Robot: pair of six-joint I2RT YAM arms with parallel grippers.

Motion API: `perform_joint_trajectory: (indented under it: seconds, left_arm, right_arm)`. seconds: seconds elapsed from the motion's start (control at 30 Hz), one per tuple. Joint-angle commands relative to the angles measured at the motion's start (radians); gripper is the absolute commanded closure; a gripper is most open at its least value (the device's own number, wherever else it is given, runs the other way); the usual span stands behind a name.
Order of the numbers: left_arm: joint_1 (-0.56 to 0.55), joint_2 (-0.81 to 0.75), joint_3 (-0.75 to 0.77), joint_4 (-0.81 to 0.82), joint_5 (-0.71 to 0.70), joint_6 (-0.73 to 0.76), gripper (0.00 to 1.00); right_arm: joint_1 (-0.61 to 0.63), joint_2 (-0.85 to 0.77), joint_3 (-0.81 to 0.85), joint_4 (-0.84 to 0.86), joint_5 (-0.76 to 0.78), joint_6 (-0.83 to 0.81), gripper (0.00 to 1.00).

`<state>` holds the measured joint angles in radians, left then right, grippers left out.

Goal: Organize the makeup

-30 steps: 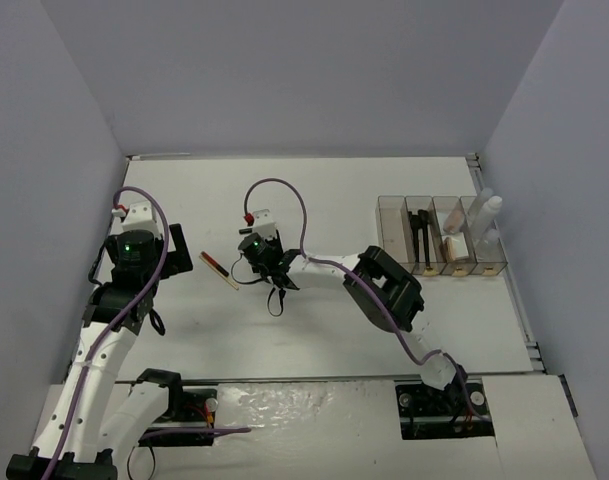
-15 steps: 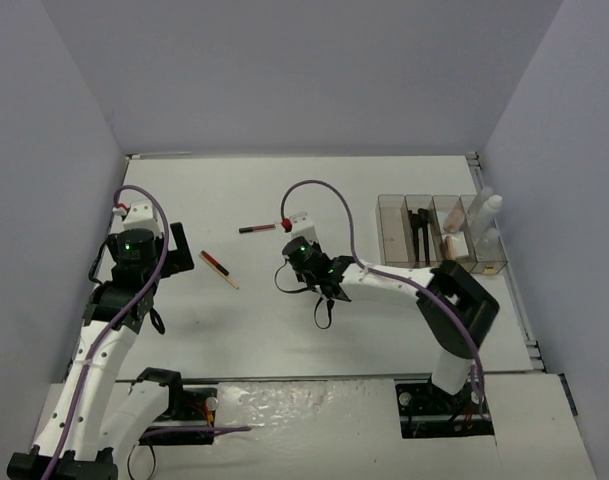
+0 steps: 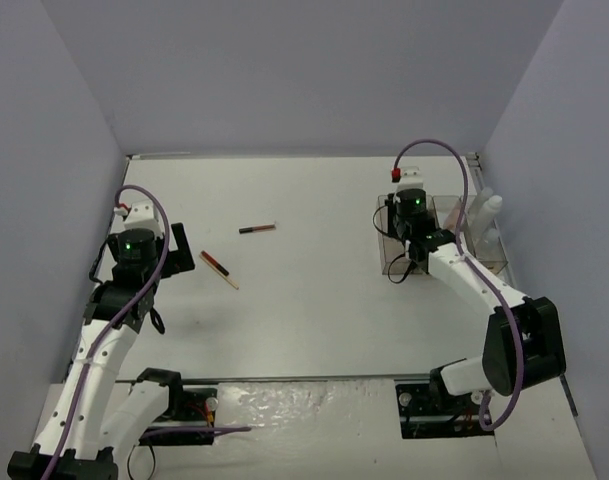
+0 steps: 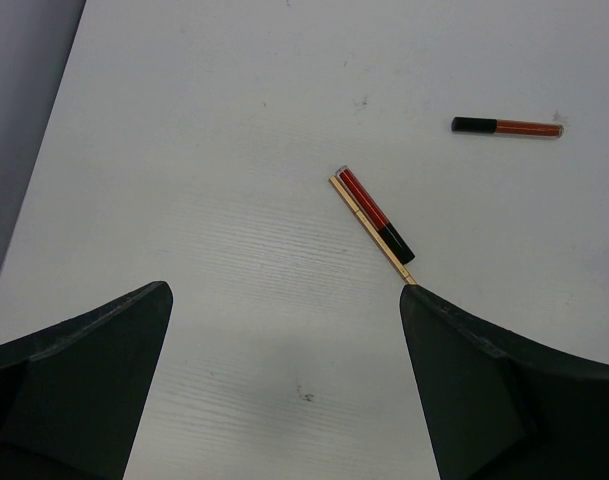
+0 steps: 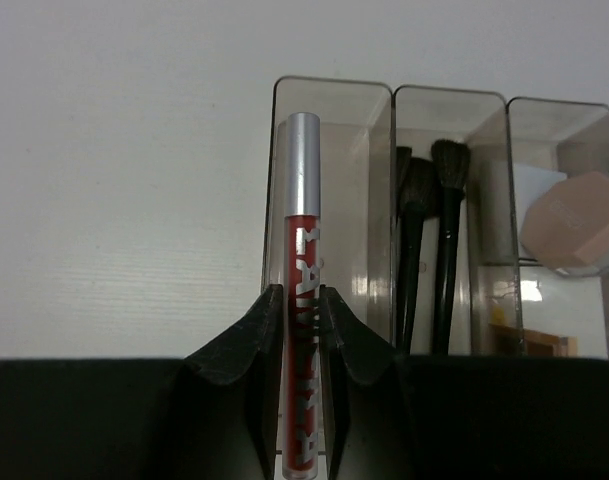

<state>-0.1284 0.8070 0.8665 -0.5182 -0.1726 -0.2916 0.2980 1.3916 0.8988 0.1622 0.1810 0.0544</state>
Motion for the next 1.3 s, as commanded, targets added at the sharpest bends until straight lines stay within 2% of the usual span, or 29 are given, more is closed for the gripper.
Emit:
perform_joint_trajectory:
  seconds: [0.0, 0.07, 0.17, 0.27, 0.37, 0.43, 0.5, 0.57, 0.63, 0.73, 0.9, 1.07, 1.27]
  left_arm:
    - [0.008, -0.001, 0.014, 0.054, 0.001, 0.003, 0.03]
    - [0.009, -0.004, 0.011, 0.053, -0.001, 0.005, 0.03]
    - [0.009, -0.005, 0.011, 0.056, -0.001, 0.006, 0.03]
    - [0.01, 0.001, 0.014, 0.056, 0.005, 0.008, 0.03]
    - [0.01, 0.001, 0.013, 0.055, 0.007, 0.008, 0.03]
    - [0.01, 0.001, 0.014, 0.055, 0.008, 0.008, 0.03]
    - [0.009, 0.003, 0.015, 0.055, 0.01, 0.008, 0.03]
    - [0.011, 0.006, 0.016, 0.055, 0.01, 0.008, 0.03]
    - [0.014, 0.009, 0.017, 0.055, 0.013, 0.009, 0.03]
    - [0.016, 0.013, 0.014, 0.057, 0.013, 0.011, 0.03]
    - [0.018, 0.017, 0.012, 0.054, 0.002, 0.014, 0.03]
    - [0.018, 0.023, 0.011, 0.056, 0.001, 0.017, 0.03]
    - [0.019, 0.032, 0.011, 0.057, 0.006, 0.014, 0.03]
  right_arm:
    - [-0.077, 0.101, -0.011, 0.107, -0.168, -0.074, 1.0]
    - [-0.101, 0.146, -0.016, 0.133, -0.166, -0.083, 1.0]
    - [-0.118, 0.185, -0.013, 0.158, -0.17, -0.079, 0.92]
    - [-0.118, 0.202, -0.005, 0.163, -0.212, -0.085, 0.62]
    - [-0.102, 0.178, 0.009, 0.139, -0.227, -0.097, 0.38]
    - [-0.061, 0.145, 0.043, 0.111, -0.224, -0.116, 0.28]
    - [-0.01, 0.122, 0.064, 0.106, -0.231, -0.155, 0.26]
    - [0.034, 0.125, 0.105, 0.104, -0.306, -0.207, 0.22]
    - [0.061, 0.177, 0.175, 0.098, -0.462, -0.248, 0.16]
    - [0.101, 0.272, 0.281, 0.055, -0.601, -0.31, 0.01]
    - [0.187, 0.499, 0.496, -0.01, -0.722, -0.396, 0.0]
    - [0.264, 0.651, 0.694, -0.067, -0.741, -0.459, 0.0]
    - [0.318, 0.805, 0.837, -0.087, -0.726, -0.503, 0.02]
